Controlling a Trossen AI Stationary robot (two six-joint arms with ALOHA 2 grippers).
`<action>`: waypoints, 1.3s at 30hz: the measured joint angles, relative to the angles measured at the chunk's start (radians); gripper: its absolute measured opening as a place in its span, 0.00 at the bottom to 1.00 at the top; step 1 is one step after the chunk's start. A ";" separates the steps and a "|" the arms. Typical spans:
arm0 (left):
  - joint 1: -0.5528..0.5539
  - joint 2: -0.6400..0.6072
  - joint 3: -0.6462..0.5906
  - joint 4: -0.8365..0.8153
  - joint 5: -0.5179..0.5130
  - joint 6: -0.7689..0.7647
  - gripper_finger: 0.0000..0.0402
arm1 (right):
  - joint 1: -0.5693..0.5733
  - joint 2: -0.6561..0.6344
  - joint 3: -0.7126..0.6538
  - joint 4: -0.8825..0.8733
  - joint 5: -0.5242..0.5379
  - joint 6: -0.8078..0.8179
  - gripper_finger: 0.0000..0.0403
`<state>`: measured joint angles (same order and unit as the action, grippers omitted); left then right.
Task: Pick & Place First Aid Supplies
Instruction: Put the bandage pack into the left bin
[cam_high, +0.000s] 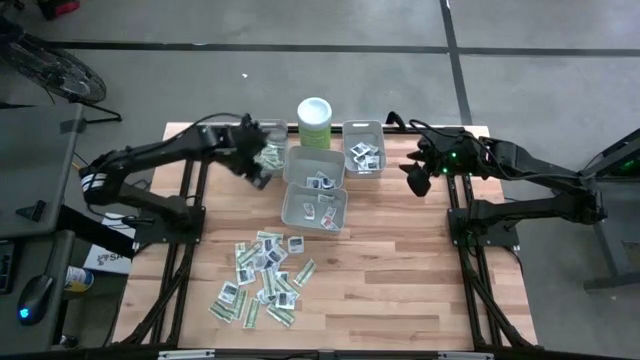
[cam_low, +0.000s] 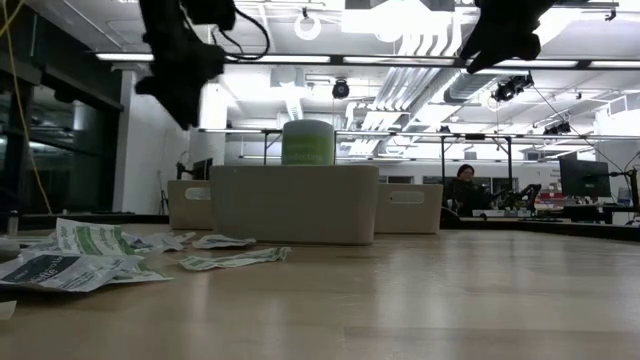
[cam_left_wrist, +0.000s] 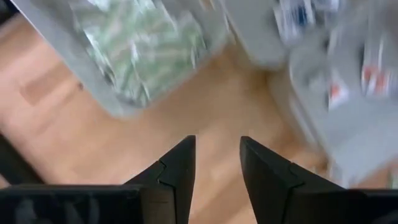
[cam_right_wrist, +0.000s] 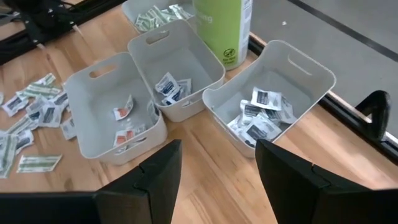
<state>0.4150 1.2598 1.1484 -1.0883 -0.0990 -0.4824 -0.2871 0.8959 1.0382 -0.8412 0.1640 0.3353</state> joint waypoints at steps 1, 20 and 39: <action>-0.027 -0.015 -0.013 -0.021 0.000 -0.001 0.31 | 0.000 0.000 0.000 0.000 -0.005 -0.001 0.49; -0.320 -0.285 -0.515 0.312 0.195 -0.540 0.31 | 0.000 0.000 0.000 -0.002 -0.061 0.114 0.49; -0.319 -0.309 -0.852 0.807 0.281 -0.680 0.36 | 0.000 0.001 0.000 -0.001 -0.010 0.204 0.49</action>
<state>0.0963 0.9508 0.2966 -0.2814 0.1824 -1.1625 -0.2870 0.8967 1.0382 -0.8425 0.1543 0.5389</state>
